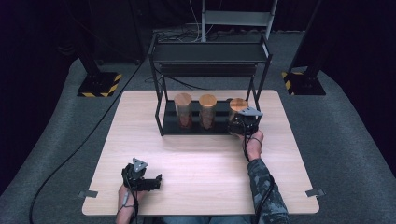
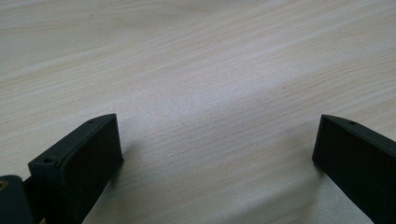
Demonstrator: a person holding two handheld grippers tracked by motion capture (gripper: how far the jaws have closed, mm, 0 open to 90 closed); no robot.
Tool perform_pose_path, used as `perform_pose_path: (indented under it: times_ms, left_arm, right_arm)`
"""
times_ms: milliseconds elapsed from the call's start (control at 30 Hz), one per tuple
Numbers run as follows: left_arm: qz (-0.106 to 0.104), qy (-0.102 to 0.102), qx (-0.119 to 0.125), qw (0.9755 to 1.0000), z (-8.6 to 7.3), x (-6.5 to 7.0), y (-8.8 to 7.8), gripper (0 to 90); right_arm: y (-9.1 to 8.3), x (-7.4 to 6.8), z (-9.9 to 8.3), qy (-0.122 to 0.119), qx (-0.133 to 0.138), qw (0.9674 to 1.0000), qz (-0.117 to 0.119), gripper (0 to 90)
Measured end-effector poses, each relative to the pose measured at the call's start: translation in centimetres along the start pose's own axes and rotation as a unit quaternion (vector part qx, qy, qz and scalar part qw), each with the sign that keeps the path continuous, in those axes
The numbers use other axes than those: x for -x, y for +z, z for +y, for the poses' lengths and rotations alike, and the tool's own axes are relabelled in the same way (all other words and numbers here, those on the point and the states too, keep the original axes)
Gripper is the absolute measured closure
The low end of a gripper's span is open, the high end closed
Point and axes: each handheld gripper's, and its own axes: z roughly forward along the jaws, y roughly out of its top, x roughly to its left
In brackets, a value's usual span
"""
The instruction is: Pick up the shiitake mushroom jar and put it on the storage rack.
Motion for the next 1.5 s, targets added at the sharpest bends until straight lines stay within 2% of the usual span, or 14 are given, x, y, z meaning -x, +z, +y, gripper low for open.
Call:
perform_pose_path:
  times_ms: [1300, 1500]
  left_arm:
    - [-0.001, 0.0, 0.0, 1.0, 0.0, 0.0, 0.0, 0.7]
    - [-0.001, 0.0, 0.0, 1.0, 0.0, 0.0, 0.0, 0.7]
  right_arm:
    - [2.2, 0.6, 0.4, 0.007, -0.015, 0.9998, -0.013, 25.0]
    - [2.5, 0.7, 0.2, 0.018, -0.016, 0.9997, -0.01, 25.0]
